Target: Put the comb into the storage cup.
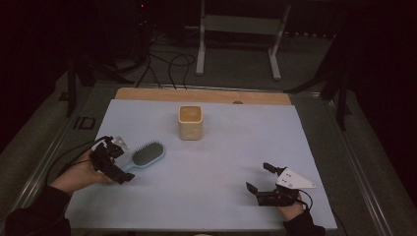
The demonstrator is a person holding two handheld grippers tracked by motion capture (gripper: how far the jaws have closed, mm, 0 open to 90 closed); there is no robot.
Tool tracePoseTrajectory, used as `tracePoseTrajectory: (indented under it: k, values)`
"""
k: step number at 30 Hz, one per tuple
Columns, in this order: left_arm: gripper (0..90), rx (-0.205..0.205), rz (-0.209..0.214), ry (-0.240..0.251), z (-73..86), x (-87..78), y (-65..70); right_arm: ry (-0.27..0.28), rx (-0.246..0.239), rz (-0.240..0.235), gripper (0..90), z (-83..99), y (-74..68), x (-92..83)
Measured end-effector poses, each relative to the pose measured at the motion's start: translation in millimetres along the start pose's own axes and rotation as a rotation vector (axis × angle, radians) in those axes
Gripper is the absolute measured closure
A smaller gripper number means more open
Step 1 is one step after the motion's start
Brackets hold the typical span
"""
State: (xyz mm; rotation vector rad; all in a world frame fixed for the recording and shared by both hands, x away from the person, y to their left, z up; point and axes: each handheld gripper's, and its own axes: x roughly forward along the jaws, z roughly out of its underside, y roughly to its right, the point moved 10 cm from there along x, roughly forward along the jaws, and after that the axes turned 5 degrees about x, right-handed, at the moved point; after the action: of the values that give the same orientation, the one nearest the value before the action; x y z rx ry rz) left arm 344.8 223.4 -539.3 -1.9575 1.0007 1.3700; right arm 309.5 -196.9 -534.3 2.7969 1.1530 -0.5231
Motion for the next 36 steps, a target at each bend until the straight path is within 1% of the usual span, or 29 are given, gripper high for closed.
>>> tracePoseTrajectory:
  k: [2,6,7,9,15,16,19,25,28,31,36]
  values:
    - [0.0,0.02,0.014,-0.012,0.1,1.8,0.7,0.0,-0.001,0.0,8.3,0.0,-0.1,0.0]
    - [0.0,0.039,0.034,-0.04,-0.3,6.5,1.2,0.0,-0.001,-0.002,8.3,0.0,-0.3,0.1]
    - [0.0,0.052,0.03,-0.055,0.3,7.8,0.5,0.0,-0.001,-0.001,8.3,0.0,-0.3,0.1]
    - [0.0,0.056,0.031,-0.069,0.1,10.8,-0.3,0.0,-0.001,-0.002,8.3,0.0,-0.3,0.1]
    - [0.0,0.054,0.043,-0.084,-0.8,18.1,-4.7,0.0,-0.002,-0.003,8.3,0.0,-0.5,0.0]
    - [0.0,0.051,0.038,-0.087,-0.9,19.3,-6.0,0.0,-0.003,-0.003,8.3,0.0,-0.5,0.1]
    - [0.1,0.054,0.039,-0.095,-1.5,22.3,-9.3,0.0,-0.004,-0.005,8.3,0.0,-0.7,0.2]
    - [6.6,0.049,0.045,-0.109,-1.8,27.9,-14.0,0.0,-0.004,-0.006,8.3,0.1,-0.9,0.3]
    - [9.6,0.056,0.041,-0.123,-0.4,30.3,-16.6,-0.001,-0.004,-0.006,8.3,0.1,-0.8,0.3]
    - [13.4,0.05,0.034,-0.128,0.6,32.5,-20.1,0.001,-0.004,-0.006,8.3,-0.1,-1.1,0.3]
    - [18.1,0.059,0.03,-0.159,3.9,37.4,-21.0,0.001,-0.003,-0.007,8.3,-0.2,-1.3,0.4]
